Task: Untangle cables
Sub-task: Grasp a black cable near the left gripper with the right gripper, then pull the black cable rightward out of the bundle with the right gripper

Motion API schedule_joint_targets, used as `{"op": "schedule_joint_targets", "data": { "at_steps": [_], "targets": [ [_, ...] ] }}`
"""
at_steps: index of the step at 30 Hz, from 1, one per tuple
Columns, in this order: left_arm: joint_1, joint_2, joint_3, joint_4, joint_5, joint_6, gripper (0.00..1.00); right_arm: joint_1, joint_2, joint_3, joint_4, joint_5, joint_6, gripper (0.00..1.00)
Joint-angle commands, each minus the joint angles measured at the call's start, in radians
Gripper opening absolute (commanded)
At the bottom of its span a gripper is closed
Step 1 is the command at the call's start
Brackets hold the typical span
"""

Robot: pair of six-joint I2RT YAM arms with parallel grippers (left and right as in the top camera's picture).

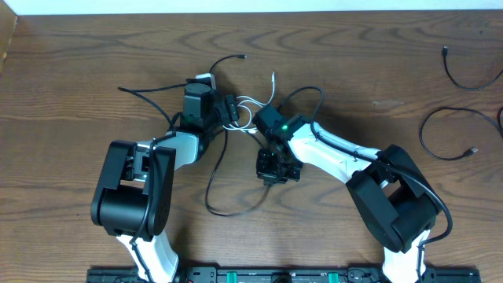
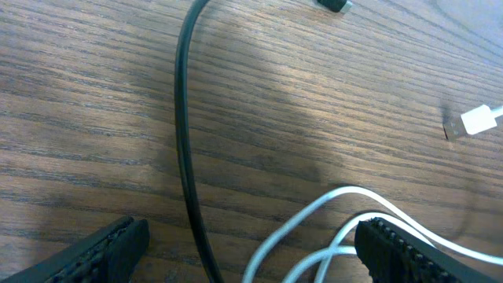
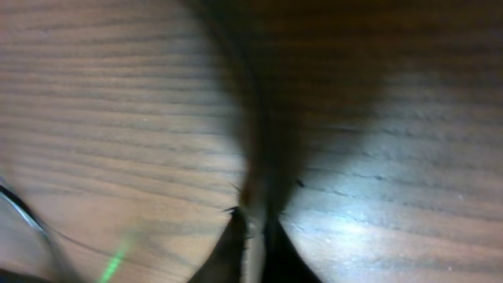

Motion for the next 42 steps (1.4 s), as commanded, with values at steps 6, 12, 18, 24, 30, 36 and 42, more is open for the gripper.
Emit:
{"op": "schedule_joint_targets", "data": {
  "at_steps": [6,12,18,24,30,36,42],
  "targets": [
    [0.003,0.004,-0.002,-0.019,0.016,0.002,0.89,-0.026,-0.027,-0.001,-0.074,0.13,0.013,0.01],
    [0.003,0.004,-0.002,-0.018,0.016,0.002,0.89,-0.129,-0.2,0.061,-0.229,0.309,0.011,0.01],
    [0.003,0.004,-0.002,-0.019,0.016,0.002,0.89,-0.254,-0.448,0.132,-0.292,0.395,-0.039,0.01],
    [0.003,0.004,-0.002,-0.018,0.016,0.002,0.9,-0.374,-0.66,0.175,-0.29,0.395,-0.053,0.01],
    [0.003,0.004,-0.002,-0.018,0.016,0.002,0.9,-0.443,-0.808,0.178,-0.278,0.399,-0.071,0.01],
    [0.003,0.004,-0.002,-0.018,0.016,0.002,0.89,-0.447,-0.837,0.178,-0.288,0.425,-0.089,0.01],
    [0.003,0.004,-0.002,-0.019,0.016,0.002,0.9,-0.447,-0.822,0.178,-0.3,0.423,-0.09,0.01]
  ]
}}
